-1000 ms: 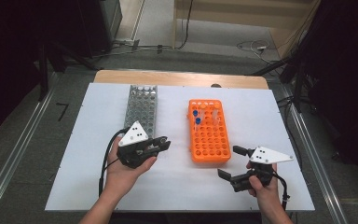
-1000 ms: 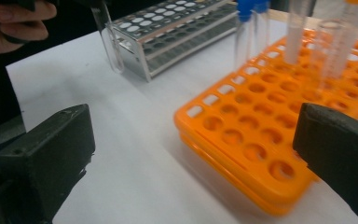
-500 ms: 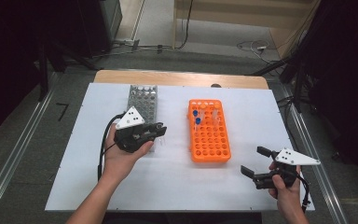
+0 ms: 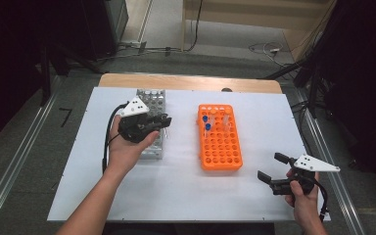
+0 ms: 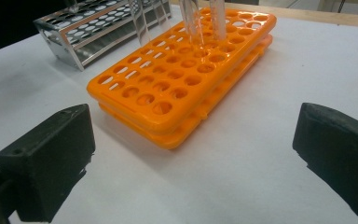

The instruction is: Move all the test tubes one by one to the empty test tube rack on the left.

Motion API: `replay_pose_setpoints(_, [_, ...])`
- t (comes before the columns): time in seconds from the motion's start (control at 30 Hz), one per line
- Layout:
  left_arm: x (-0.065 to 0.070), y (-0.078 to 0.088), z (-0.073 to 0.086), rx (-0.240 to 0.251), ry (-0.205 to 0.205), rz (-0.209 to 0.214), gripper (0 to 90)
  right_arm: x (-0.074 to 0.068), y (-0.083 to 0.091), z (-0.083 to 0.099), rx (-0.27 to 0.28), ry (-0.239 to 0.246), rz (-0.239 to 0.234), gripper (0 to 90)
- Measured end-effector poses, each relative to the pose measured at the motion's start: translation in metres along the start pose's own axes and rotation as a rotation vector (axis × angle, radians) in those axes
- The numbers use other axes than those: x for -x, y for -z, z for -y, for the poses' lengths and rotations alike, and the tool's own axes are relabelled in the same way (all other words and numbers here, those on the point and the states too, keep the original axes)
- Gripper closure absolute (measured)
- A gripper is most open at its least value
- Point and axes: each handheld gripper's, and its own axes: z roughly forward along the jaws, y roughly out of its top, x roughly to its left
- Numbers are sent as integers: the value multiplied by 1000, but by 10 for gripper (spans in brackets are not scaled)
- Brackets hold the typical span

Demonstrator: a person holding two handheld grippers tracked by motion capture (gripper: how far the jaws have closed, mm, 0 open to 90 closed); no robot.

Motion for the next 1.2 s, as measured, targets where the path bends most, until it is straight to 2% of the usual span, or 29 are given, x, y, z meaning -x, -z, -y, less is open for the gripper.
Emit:
replay_pose_setpoints(0.43, [-26, -22, -22, 4, 5, -41, 762, 4, -2, 4, -6, -2, 1, 0])
replay_pose_setpoints(0.63, [-38, -32, -31, 17, 22, -61, 762, 6, 0, 5, -2, -9, 5, 0])
replay_pose_setpoints(0.83, [-51, -38, -39, 31, 32, -103, 762, 5, -1, 6, -2, -13, 2, 0])
replay_pose_setpoints(1.2, [-83, -53, -45, 52, 76, -186, 762, 7, -2, 8, -11, -14, 0, 0])
